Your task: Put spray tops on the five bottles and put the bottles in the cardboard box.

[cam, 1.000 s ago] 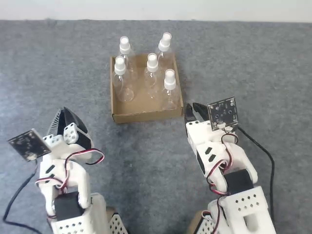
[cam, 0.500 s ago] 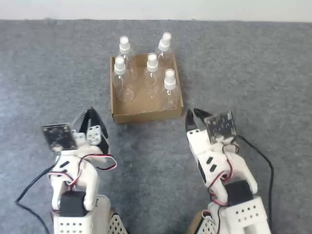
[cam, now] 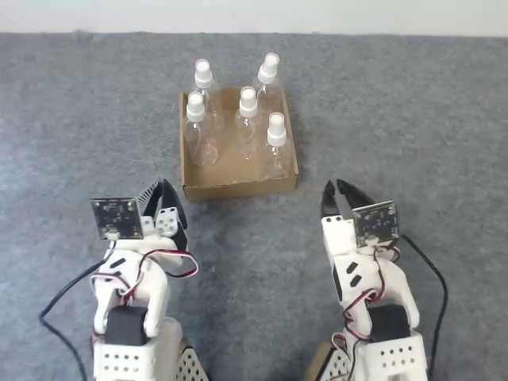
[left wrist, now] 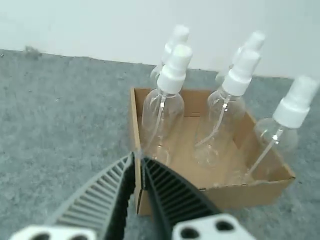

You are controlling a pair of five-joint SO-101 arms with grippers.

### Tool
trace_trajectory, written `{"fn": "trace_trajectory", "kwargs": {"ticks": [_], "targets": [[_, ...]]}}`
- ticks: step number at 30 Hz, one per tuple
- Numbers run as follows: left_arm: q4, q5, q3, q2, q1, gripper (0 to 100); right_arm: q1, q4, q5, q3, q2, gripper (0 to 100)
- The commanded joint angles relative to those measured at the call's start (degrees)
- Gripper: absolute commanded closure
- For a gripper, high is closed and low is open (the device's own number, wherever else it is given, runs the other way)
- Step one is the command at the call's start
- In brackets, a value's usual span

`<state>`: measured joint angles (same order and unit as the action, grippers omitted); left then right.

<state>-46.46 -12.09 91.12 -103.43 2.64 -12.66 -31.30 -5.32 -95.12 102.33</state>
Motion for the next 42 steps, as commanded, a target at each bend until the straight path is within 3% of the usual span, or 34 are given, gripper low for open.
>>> {"fn": "trace_trajectory", "kwargs": {"ticks": [1, 8, 19, 27, 30, 42], "targets": [[2.1, 0.5, 0.7, -1.1, -0.3, 99, 3.0, -2.4, -0.4, -1.3, 1.8, 99.2], [5.4, 1.2, 5.4, -0.7, -1.1, 99, 3.2, -11.6, -0.4, -1.3, 1.7, 99.2], [-9.1, 8.3, 5.4, -0.7, -7.3, 99, 3.2, -29.8, -0.7, -1.3, 1.7, 99.2], [-20.9, 8.3, 5.4, -0.8, -2.1, 99, 3.2, -44.0, -0.7, -1.3, 1.6, 99.2], [-25.8, 8.3, 5.4, -0.8, -1.8, 99, 3.2, -43.8, -0.5, -1.3, 1.6, 99.2], [-25.8, 8.2, 5.4, -0.8, -1.9, 99, 3.1, -43.8, -0.6, -1.3, 1.6, 99.2]]}}
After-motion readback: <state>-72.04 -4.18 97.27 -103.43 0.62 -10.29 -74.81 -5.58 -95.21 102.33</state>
